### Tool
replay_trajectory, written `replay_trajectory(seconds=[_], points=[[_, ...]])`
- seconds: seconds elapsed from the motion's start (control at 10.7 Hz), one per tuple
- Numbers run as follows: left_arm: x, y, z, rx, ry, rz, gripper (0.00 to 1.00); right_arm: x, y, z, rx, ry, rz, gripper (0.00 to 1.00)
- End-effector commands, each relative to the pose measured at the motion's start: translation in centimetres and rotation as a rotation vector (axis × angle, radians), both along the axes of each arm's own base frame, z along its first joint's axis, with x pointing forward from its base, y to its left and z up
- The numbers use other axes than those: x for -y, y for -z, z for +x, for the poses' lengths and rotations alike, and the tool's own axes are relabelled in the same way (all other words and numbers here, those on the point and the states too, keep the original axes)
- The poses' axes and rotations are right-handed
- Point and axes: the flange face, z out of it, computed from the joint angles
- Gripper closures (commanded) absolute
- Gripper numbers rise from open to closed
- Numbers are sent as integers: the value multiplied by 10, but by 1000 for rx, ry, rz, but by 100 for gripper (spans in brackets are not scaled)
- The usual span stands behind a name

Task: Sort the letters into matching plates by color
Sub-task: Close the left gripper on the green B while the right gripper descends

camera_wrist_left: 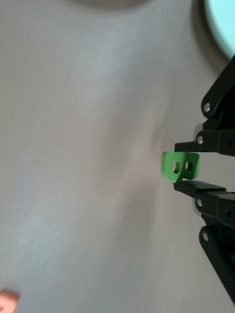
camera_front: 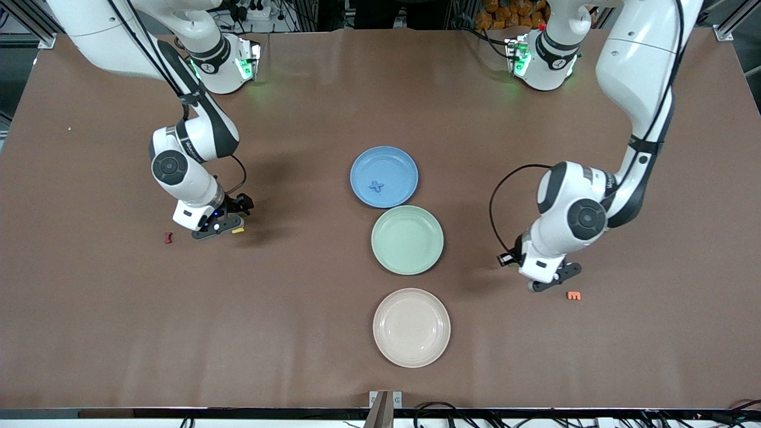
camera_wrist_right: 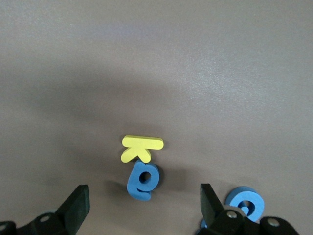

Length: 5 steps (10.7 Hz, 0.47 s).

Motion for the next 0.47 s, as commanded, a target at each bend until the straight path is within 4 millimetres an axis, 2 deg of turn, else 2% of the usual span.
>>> replay_trajectory(seconds=[0.0, 0.19, 0.37], points=[[71, -18, -25, 13, -34, 15, 81, 3, -5, -5, 38, -28, 2, 5], [115, -20, -42, 15, -47, 12, 81, 2, 2, -4, 46, -24, 12, 6], [144, -15, -55, 9, -56, 11, 81, 1, 2, -5, 46, -25, 12, 6]])
